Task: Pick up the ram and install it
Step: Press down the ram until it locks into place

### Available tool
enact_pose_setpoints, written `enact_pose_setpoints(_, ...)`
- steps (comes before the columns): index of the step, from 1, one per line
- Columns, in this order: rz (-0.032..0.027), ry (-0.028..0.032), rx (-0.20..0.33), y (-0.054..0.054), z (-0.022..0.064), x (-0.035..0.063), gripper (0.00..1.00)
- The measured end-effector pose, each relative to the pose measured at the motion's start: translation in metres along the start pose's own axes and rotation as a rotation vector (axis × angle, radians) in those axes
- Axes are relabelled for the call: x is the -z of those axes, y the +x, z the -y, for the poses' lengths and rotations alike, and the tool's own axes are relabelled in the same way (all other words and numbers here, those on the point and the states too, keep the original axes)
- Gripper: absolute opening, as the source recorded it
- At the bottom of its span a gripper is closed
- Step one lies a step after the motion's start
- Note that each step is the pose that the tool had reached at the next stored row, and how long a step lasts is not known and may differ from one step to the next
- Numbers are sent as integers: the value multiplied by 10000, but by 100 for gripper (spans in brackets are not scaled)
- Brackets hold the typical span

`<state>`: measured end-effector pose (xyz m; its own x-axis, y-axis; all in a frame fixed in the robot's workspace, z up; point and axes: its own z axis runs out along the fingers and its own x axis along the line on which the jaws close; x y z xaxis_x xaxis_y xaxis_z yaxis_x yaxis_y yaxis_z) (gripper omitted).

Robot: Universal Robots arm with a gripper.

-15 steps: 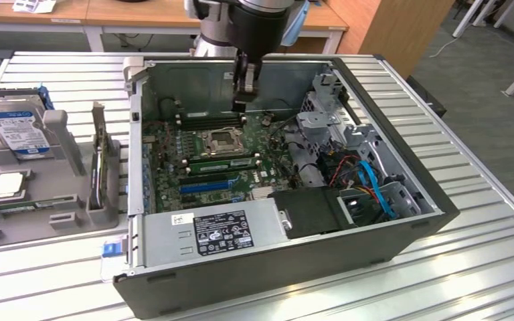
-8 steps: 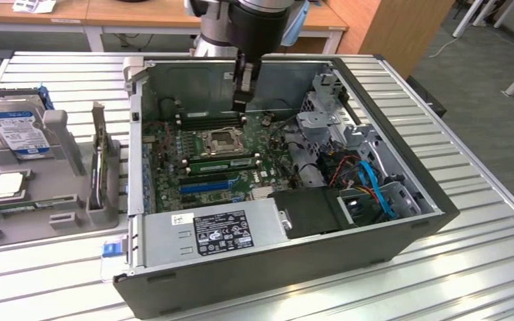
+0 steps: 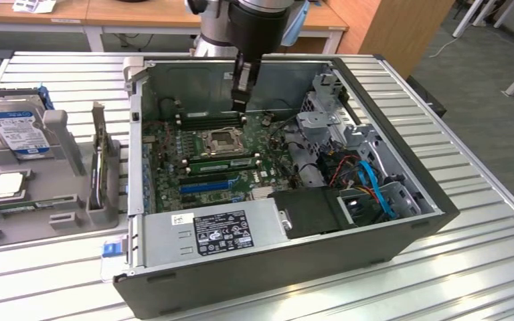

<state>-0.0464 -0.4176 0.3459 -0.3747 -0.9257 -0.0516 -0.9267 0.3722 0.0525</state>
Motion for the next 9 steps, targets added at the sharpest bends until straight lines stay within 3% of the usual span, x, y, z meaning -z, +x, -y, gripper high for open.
enact_pose_setpoints(9,40,40,-770,0,0,0,10)
